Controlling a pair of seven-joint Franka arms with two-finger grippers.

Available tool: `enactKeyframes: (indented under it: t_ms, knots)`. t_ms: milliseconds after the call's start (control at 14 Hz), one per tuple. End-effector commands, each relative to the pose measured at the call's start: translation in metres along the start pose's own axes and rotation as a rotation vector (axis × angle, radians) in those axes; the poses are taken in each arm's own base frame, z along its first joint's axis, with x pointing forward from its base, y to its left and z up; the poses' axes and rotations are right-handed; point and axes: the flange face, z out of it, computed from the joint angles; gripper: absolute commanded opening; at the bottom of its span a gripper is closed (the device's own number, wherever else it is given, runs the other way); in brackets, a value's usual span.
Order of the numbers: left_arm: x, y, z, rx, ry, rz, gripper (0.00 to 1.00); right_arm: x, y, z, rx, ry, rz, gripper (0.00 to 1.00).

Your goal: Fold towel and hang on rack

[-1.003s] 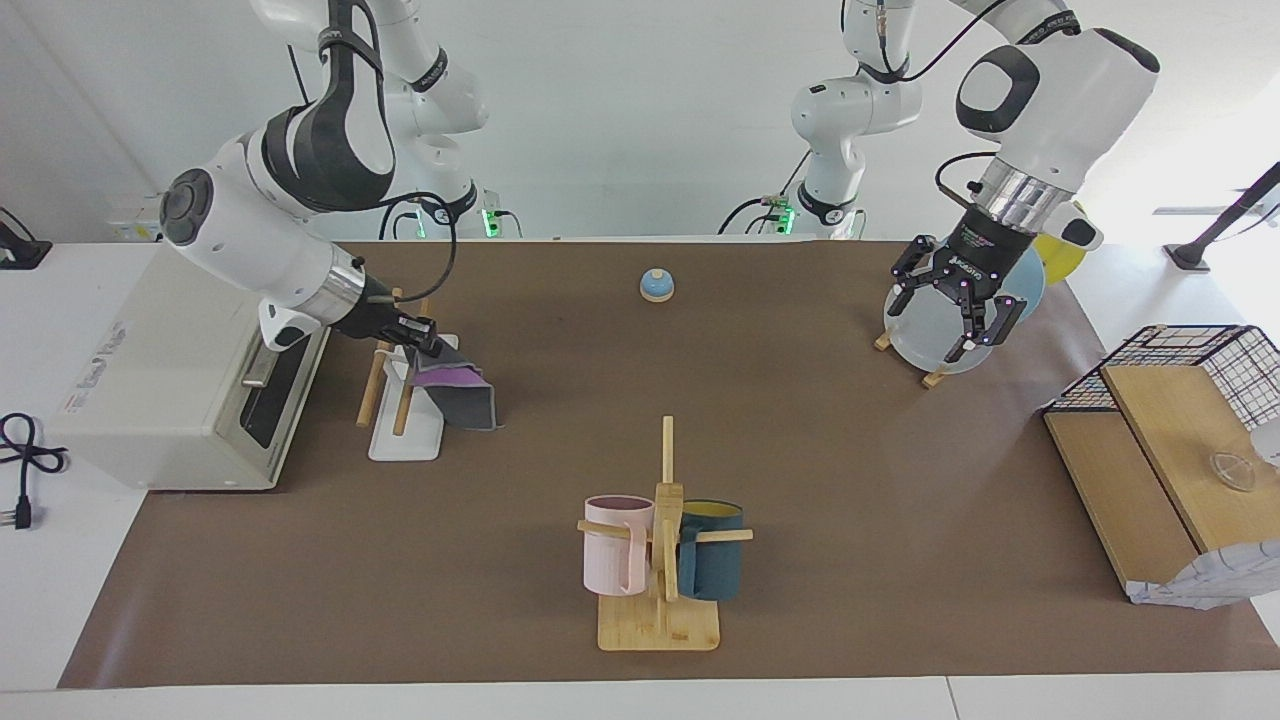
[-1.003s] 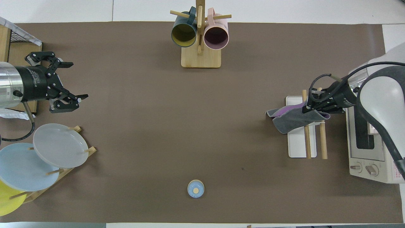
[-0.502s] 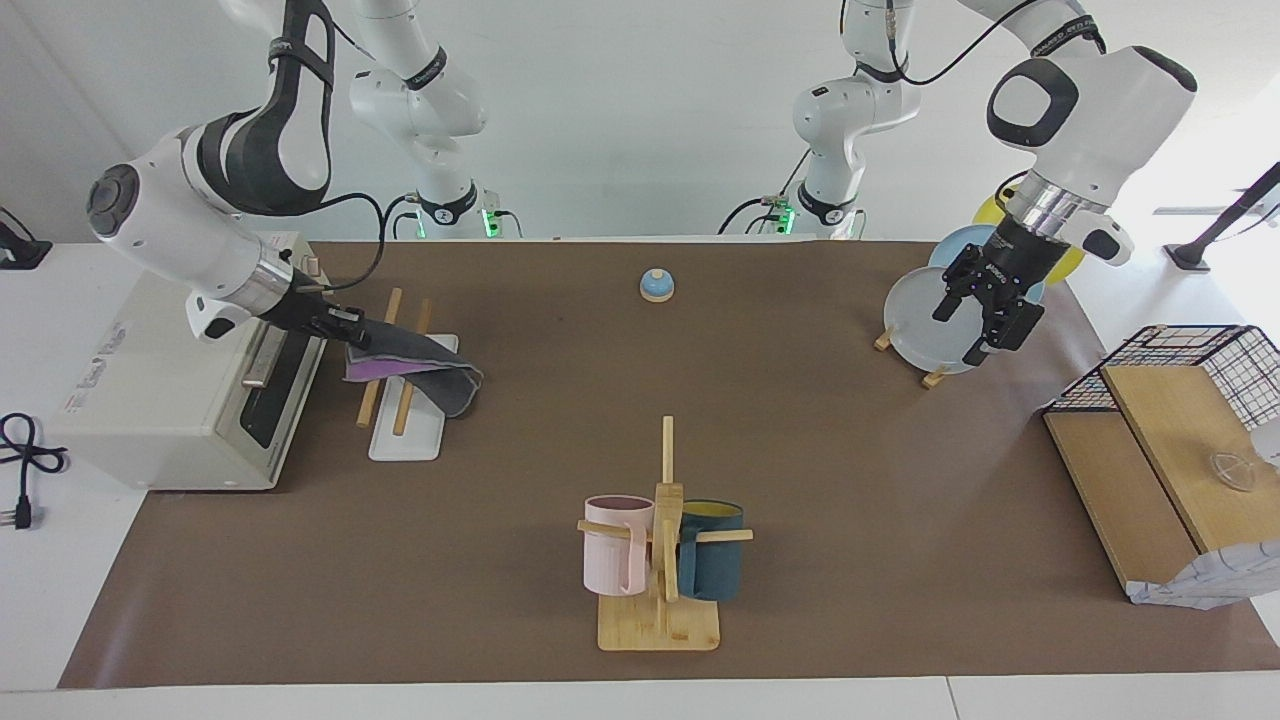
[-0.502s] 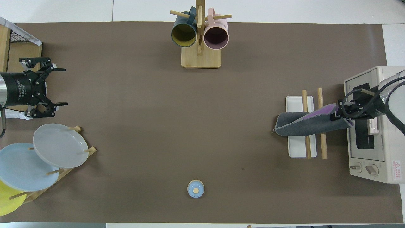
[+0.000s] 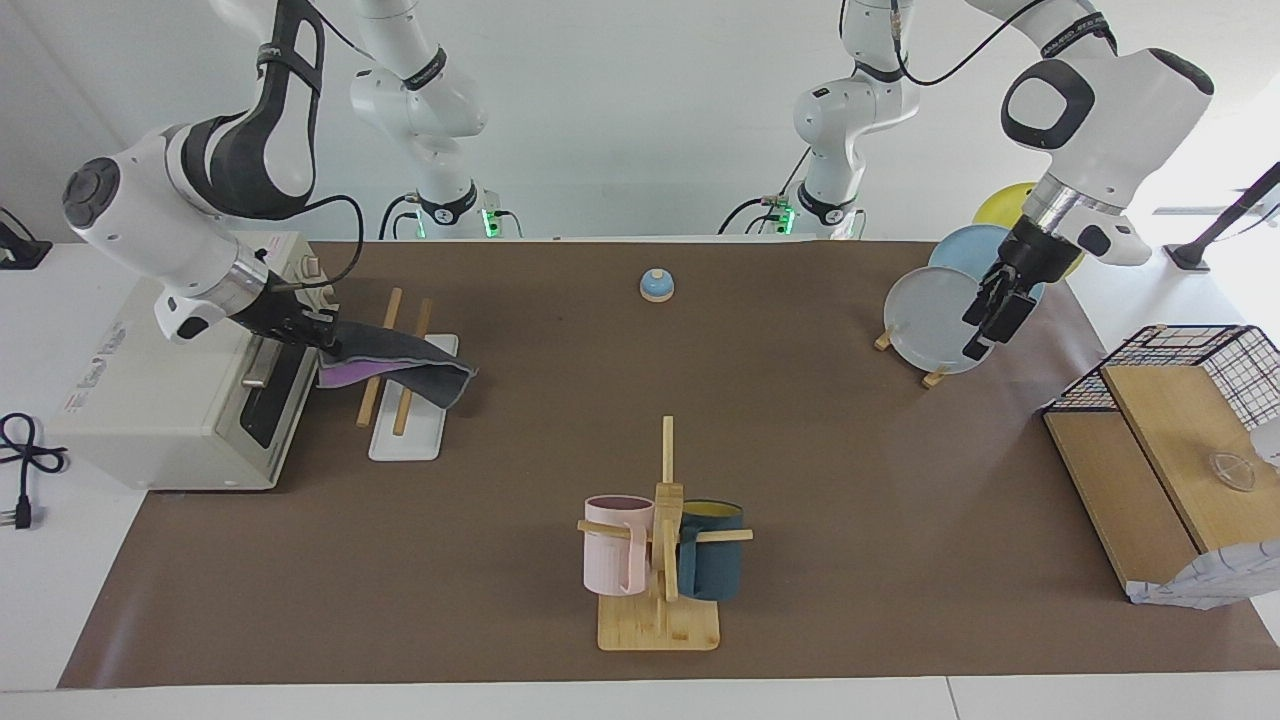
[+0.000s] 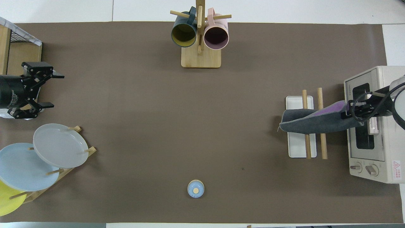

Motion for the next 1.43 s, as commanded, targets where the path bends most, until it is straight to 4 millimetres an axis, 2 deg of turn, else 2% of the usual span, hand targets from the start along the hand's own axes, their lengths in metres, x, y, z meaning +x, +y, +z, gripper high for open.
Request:
enactKeyframes:
  t_ms: [0,143,358,430,502,573,645,717,1075,1362]
  knots:
    - [-0.002,-0.006,-0.009,0.073,0.023,0.202,1.0,-0.008,0.01,0.006,-0.026,0.022,-0.022,0.0]
    - [0.0,-0.004,-0.009,0.128,0.01,0.347,1.0,-0.013,0.016,0.011,-0.028,0.031,-0.029,0.0]
    - [0.002,-0.004,-0.015,0.211,0.009,0.484,1.0,-0.013,0.014,0.011,-0.028,0.029,-0.026,0.0]
    - [0.0,-0.002,-0.019,0.229,-0.001,0.539,1.0,-0.012,0.012,0.01,-0.029,0.03,-0.031,0.05]
    - [0.006,-0.004,-0.027,0.244,-0.013,0.576,1.0,-0.012,0.011,0.01,-0.029,0.029,-0.035,0.25]
    - [0.007,-0.002,-0.029,0.266,-0.036,0.622,1.0,-0.011,0.009,0.009,-0.029,0.027,-0.04,0.54]
    - [0.012,-0.001,-0.033,0.293,-0.053,0.655,1.0,-0.011,0.008,0.008,-0.029,0.025,-0.046,0.95]
    - [0.01,0.004,-0.038,0.316,-0.069,0.69,1.0,-0.01,0.007,0.002,-0.03,0.034,-0.05,1.0]
    - [-0.001,0.028,-0.044,0.376,-0.152,0.873,1.0,-0.007,-0.013,-0.019,-0.081,0.044,-0.101,1.0]
    - [-0.014,0.03,-0.03,0.383,-0.177,0.915,1.0,-0.001,-0.04,-0.033,-0.157,0.03,-0.165,1.0]
